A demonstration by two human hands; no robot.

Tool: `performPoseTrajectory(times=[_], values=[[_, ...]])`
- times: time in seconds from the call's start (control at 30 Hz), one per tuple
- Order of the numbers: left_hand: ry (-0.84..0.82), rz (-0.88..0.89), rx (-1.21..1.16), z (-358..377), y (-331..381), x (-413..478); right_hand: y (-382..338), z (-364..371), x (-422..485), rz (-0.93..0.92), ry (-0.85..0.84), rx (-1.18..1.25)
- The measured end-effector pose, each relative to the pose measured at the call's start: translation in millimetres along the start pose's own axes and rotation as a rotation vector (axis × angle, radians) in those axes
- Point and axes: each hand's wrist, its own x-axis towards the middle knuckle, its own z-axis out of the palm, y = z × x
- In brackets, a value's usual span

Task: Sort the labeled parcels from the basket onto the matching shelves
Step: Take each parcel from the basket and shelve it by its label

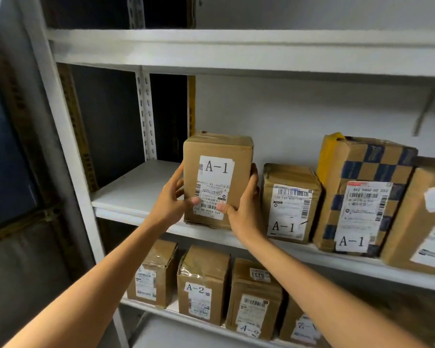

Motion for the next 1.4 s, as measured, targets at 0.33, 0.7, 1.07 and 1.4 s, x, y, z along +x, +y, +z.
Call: performPoseTrajectory(times=[0.33, 0.7, 1.07, 1.4], values=[[-0.010, 0.015, 0.084, -6, -10, 2, -9, 14, -13, -0.363, 0.338, -0.208], [0.140, -0.150, 0.806, -37, 48, -59, -30, 23, -21, -0.635, -0.336, -0.447], [0.324, -0.790, 1.221, -24, 85, -281, -48, 63, -111, -0.905, -1.044, -0.454], [0.727, -1.319, 1.046, 117, 152, -507, -52, 20, -317, -1.424, -1.495, -0.222]])
